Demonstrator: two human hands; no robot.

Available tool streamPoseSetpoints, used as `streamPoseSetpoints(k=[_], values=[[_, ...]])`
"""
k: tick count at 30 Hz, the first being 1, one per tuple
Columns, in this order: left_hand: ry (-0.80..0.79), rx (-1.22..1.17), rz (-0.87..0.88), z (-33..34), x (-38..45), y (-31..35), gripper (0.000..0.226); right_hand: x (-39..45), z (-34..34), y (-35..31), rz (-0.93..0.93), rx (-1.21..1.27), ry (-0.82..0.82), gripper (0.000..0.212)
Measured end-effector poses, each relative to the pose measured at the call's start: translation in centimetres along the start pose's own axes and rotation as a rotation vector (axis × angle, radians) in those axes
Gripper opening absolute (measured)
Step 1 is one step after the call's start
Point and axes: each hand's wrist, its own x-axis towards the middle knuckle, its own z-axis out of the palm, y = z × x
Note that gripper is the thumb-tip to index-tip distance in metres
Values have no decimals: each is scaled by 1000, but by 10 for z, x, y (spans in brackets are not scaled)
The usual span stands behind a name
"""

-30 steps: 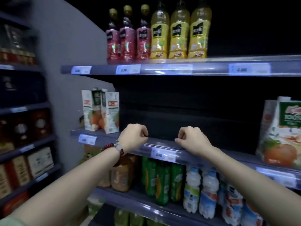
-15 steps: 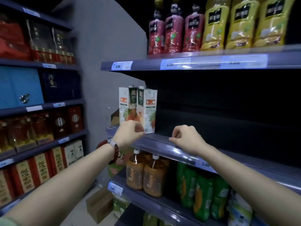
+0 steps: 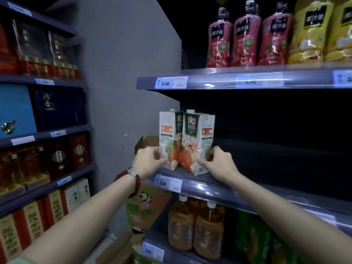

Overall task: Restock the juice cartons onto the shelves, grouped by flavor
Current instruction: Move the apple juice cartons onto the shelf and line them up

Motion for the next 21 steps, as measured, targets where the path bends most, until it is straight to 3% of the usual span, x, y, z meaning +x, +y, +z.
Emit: streamPoseSetpoints(k=[2,4,9,13,21], values=[[15,-72,-41,6,12,3,48,7,10,-7,70,55,69,71],[21,-225,-96,13,25,9,59,15,20,-12,113,109,115,80],[23,-596,-137,39,48,22,65,33,38,-21,184,363,236,78],[135,-619,-192,52,53,21,59,36,38,-18,156,411,348,65],[82,-791,-59,52,37,30,50,19,-3,16,89,575,273,62]])
